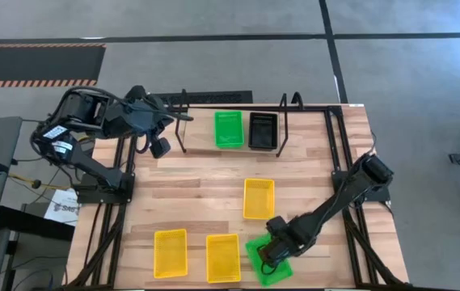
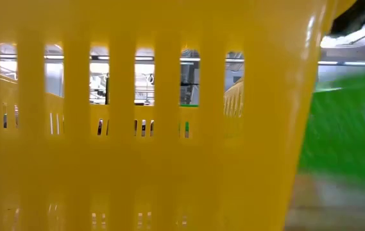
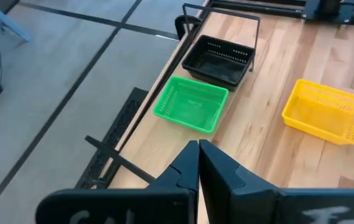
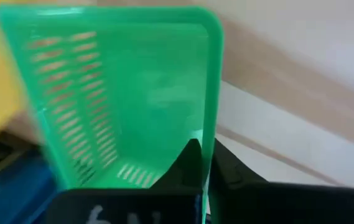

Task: Stack baskets on shelf by color
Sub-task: Stack the green basket on top of the other green stacked baskets on the shelf

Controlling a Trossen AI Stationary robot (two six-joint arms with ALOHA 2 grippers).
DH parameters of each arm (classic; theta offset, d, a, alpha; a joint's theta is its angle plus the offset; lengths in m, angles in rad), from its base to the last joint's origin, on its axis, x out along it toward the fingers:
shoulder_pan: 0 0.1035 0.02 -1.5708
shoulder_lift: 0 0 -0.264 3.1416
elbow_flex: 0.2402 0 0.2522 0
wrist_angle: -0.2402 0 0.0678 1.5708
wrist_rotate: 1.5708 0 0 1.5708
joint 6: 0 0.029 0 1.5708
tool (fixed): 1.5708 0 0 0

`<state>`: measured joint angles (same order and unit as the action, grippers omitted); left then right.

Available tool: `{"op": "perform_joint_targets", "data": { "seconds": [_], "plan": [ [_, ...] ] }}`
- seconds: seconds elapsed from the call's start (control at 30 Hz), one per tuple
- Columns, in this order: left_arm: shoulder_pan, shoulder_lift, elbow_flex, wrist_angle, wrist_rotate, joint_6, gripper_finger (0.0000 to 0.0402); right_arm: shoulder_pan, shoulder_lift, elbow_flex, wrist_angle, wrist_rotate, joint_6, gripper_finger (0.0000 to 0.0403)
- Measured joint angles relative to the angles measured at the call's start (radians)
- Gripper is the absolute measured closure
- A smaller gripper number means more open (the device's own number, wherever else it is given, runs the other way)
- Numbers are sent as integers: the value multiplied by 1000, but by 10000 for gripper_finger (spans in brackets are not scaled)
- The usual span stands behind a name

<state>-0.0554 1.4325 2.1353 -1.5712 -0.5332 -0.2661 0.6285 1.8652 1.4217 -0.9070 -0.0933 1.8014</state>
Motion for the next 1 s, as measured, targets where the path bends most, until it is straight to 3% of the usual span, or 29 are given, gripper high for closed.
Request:
{"op": "perform_joint_targets", "data": {
  "seconds": [0.13, 0.23, 0.4, 0.5, 0.67, 0.87, 1.0],
  "plan": [
    [0, -16, 0, 0, 7, 0, 401, -45, -81, 128, -137, 137, -98, 397],
    [0, -30, 0, 0, 8, 1, 401, -89, -134, 249, -256, 324, -222, 398],
    [0, -50, 0, 0, 11, 28, 401, -214, -190, 458, -345, 609, -532, 400],
    [0, -58, 0, 0, 11, 36, 401, -317, -196, 556, -328, 676, -741, 400],
    [0, -62, 0, 0, 14, 36, 401, -522, -193, 643, -291, 667, -966, 400],
    [0, -62, 0, 0, 13, 30, 401, -764, -180, 643, -224, 566, -1113, 400],
    [0, -62, 0, 0, 13, -4, 401, -905, -124, 640, -211, 442, -1162, 400]
  ]
}}
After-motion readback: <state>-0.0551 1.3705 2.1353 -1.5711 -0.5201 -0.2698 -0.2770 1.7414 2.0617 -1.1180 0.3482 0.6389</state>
